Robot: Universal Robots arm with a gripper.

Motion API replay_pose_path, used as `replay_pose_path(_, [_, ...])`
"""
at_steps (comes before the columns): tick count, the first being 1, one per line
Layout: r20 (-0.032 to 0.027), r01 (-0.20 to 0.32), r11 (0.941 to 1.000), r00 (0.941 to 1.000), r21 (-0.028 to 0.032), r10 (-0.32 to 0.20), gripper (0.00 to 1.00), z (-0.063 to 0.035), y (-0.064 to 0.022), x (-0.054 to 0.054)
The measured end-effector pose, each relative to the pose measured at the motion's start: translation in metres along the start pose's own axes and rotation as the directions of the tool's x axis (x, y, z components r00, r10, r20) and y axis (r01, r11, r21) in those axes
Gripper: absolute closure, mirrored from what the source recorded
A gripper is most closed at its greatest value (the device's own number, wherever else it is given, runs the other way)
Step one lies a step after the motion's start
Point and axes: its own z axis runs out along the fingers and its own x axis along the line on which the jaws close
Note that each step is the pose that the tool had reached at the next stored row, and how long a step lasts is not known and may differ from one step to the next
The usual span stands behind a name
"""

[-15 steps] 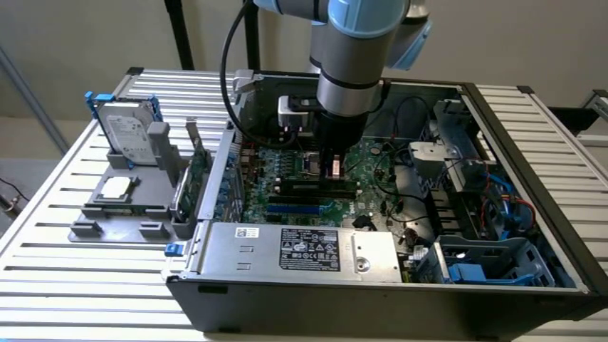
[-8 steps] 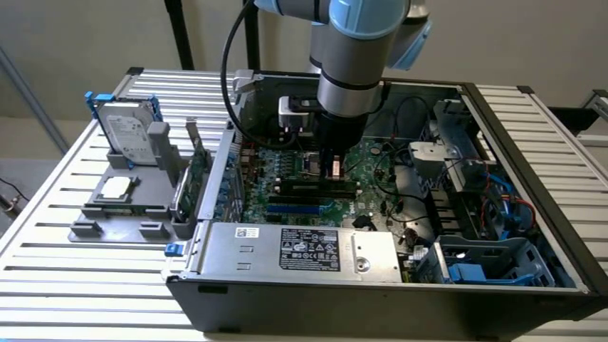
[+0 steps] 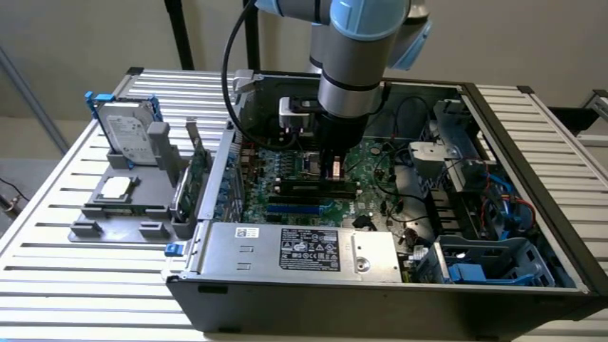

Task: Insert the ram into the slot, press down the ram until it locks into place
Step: 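Insert the ram into the slot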

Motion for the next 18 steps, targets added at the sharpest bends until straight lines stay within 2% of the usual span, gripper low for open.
replay_pose_path(18, [0.0002,0.000,1.0000,1.0000,-0.0007,0.000,0.85,0.0028,-0.0002,-0.0009])
